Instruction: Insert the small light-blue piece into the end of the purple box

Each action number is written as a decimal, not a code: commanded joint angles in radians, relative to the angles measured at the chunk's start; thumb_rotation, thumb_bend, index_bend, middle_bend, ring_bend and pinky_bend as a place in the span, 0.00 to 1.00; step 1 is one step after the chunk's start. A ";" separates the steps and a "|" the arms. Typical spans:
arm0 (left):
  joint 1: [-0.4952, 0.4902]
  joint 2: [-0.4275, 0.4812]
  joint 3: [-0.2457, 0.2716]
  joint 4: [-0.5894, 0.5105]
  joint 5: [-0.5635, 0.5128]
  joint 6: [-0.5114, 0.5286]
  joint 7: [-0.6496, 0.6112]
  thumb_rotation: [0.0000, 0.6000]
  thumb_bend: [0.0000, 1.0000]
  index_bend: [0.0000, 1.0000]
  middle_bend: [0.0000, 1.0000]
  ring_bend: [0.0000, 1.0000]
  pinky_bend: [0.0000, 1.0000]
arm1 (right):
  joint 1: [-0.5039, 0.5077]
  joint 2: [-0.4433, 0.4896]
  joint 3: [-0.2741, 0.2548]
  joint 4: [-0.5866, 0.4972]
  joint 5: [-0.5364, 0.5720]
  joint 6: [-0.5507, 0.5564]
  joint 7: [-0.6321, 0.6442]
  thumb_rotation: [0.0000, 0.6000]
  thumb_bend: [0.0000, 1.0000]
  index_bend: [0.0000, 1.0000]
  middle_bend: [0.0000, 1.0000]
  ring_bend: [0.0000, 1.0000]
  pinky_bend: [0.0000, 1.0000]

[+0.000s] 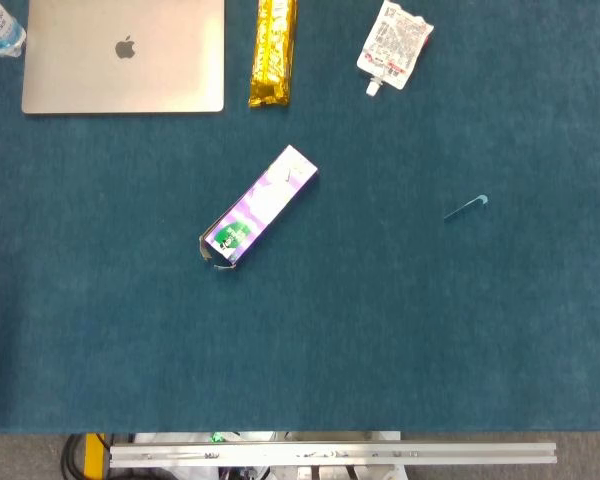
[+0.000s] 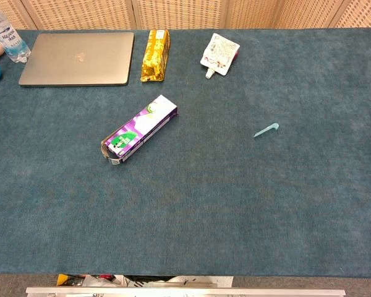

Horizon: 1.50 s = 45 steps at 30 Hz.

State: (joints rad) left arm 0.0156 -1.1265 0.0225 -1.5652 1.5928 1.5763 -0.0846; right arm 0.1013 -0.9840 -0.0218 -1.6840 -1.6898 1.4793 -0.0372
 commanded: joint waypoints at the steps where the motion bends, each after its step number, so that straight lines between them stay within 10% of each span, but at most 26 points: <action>1: 0.000 -0.001 0.001 0.000 0.001 -0.001 0.001 1.00 0.36 0.19 0.19 0.16 0.12 | 0.007 0.002 0.003 -0.016 -0.002 -0.006 0.006 1.00 0.22 0.45 0.48 0.42 0.53; 8: 0.002 0.000 0.003 -0.005 0.010 0.009 0.003 1.00 0.36 0.19 0.19 0.16 0.12 | 0.093 0.045 0.037 -0.121 -0.029 -0.095 -0.044 1.00 0.22 0.45 0.56 0.48 0.55; 13: 0.010 -0.004 0.002 0.003 0.001 0.018 -0.008 1.00 0.36 0.19 0.19 0.16 0.12 | 0.221 0.039 0.092 -0.217 0.015 -0.273 -0.136 1.00 0.22 0.52 0.93 0.91 0.90; 16: 0.018 -0.005 0.002 0.010 -0.002 0.029 -0.022 1.00 0.36 0.19 0.19 0.16 0.12 | 0.286 -0.017 0.123 -0.209 0.059 -0.355 -0.184 1.00 0.22 0.57 1.00 1.00 0.99; 45: 0.017 -0.027 0.005 0.077 -0.030 -0.011 -0.083 1.00 0.36 0.19 0.19 0.16 0.12 | 0.503 -0.394 0.104 0.137 0.396 -0.637 -0.439 1.00 0.22 0.54 1.00 1.00 1.00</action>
State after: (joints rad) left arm 0.0330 -1.1535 0.0279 -1.4890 1.5631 1.5654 -0.1676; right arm 0.5989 -1.3693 0.0871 -1.5566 -1.2994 0.8474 -0.4703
